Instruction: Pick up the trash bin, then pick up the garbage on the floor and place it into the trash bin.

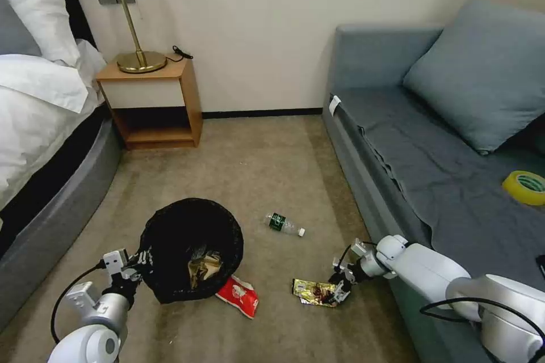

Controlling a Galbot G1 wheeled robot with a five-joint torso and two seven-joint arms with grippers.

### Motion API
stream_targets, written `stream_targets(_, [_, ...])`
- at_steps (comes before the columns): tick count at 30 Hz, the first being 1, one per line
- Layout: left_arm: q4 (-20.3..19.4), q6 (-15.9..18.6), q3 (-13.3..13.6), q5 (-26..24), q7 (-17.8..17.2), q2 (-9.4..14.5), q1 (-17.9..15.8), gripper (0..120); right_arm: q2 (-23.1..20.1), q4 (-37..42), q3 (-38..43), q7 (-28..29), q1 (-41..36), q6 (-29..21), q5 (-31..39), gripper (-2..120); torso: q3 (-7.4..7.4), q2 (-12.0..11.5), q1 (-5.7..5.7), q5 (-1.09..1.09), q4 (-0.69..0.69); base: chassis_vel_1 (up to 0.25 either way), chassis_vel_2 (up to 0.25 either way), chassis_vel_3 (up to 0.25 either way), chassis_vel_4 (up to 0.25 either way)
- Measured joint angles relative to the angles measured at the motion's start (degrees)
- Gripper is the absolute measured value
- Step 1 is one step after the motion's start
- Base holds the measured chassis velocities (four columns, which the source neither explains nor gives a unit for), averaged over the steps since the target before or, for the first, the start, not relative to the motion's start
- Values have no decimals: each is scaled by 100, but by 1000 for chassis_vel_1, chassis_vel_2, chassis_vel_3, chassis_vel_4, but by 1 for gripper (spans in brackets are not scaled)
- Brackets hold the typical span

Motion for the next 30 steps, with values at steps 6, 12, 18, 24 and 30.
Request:
stream_targets(6, [21, -17, 11, -3, 7, 3, -20, 4, 31, -145, 28, -6, 97, 48, -35, 100, 1, -1, 0, 9, 6, 0, 0, 0, 0])
stream_targets(12, [40, -33, -7, -16, 13, 11, -16, 4, 82, -195, 59, -48, 24, 132, -129, 100, 0, -1, 0, -3, 5, 0, 0, 0, 0])
stream_targets(18, [76, -70, -48, -39, 42, 20, 17, 4, 183, -270, 109, -34, -32, 172, -156, 100, -1, 0, -1, -9, -1, 0, 0, 0, 0])
stream_targets(24, [86, -83, -68, -56, 51, 23, 27, 4, 192, -263, 122, -44, -43, 177, -172, 100, -1, 1, -1, -3, 2, 0, 0, 0, 0])
stream_targets(30, [89, -86, -94, -84, 52, 34, 2, 4, 3, 58, 158, -123, -97, 108, -180, 100, 1, -2, 0, 11, 6, 0, 0, 0, 0])
